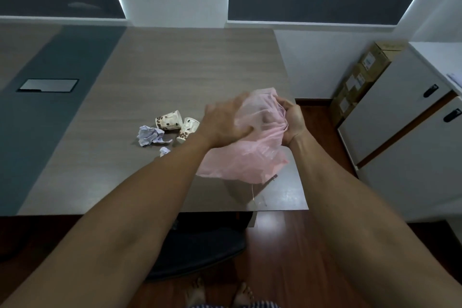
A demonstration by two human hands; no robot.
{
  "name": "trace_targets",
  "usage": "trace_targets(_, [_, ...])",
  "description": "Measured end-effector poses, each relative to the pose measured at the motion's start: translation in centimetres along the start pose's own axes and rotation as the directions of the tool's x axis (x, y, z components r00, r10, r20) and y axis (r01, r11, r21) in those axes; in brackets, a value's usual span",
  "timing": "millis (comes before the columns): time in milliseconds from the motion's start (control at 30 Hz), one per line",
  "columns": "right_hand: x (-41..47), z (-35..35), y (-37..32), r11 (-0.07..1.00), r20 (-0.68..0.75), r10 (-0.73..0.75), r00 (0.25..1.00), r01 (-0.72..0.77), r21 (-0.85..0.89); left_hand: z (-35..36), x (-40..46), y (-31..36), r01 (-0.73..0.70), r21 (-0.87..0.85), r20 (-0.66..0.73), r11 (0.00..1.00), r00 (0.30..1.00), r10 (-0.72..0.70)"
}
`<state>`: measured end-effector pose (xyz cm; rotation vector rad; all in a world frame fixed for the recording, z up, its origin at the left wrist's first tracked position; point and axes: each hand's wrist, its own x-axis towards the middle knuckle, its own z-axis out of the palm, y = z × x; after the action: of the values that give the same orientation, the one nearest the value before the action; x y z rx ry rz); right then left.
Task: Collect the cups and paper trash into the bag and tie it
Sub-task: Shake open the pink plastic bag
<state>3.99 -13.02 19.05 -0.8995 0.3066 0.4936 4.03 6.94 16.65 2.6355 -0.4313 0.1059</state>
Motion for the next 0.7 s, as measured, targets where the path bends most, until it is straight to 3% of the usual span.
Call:
trace_targets(33, [0.0,0.5,-0.3,0.999,0.031,-0.019,0.999,0.02,-0.035,0.2,0.3,0.5,0.028,-0.029,-0.039,0.999,0.999,-0.029])
trace_targets(100, [0.0,0.9,-0.9,0.958,0.067,-0.063,0.996,0.079,-0.275,0.4,1.0,1.0,0.147,-0.166,-0.212,0.975,0.961,-0.18])
trace_targets(133, [0.2,0.7,-1.1,0.879,0.043,-0.111,0.993,0.118,-0.462,0.0,1.2,1.2,0.211,-0.206,-0.267,0.955,0.927,-0.262])
trace_targets(200, [0.8,0.3,-1.3,0.61,-0.009,-0.216,0.976,0.128,-0.782,-1.0,1.6,1.4,0.33,-0.239,-0.326,0.913,0.859,-0.396])
trace_targets(267, [1.9,-0.2,-0.9,0.348,-0.096,-0.311,0.946,0.02,-0.937,-1.9,2.1,1.6,0.425,-0.289,-0.35,0.858,0.788,-0.507])
trace_targets(300, [2.7,-0.4,-0.6,0.304,-0.186,-0.374,0.909,-0.069,-0.95,-2.3,2.4,1.7,0.456,-0.338,-0.342,0.823,0.755,-0.559])
trace_targets(367, [3.1,0.2,0.2,0.415,-0.391,-0.397,0.83,-0.217,-0.883,-2.8,2.7,1.6,0.49,-0.44,-0.31,0.753,0.704,-0.639])
trace_targets(467, [3.1,1.4,0.8,0.814,-0.514,-0.153,0.844,-0.187,-0.55,-3.1,2.4,1.0,0.515,-0.469,-0.297,0.717,0.672,-0.678])
trace_targets(533, [2.9,1.9,0.1,0.929,-0.427,0.001,0.904,-0.159,-0.334,-3.3,1.8,0.0,0.535,-0.424,-0.31,0.731,0.673,-0.672])
trace_targets(600, [2.2,1.9,-1.2,0.937,-0.267,0.111,0.957,-0.19,-0.294,-3.7,1.0,-1.6,0.564,-0.403,-0.317,0.721,0.652,-0.688])
trace_targets(700, [0.7,0.1,-3.1,0.94,-0.082,0.164,0.983,-0.181,-0.29,-5.0,-0.5,-4.7,0.636,-0.464,-0.318,0.617,0.531,-0.785])
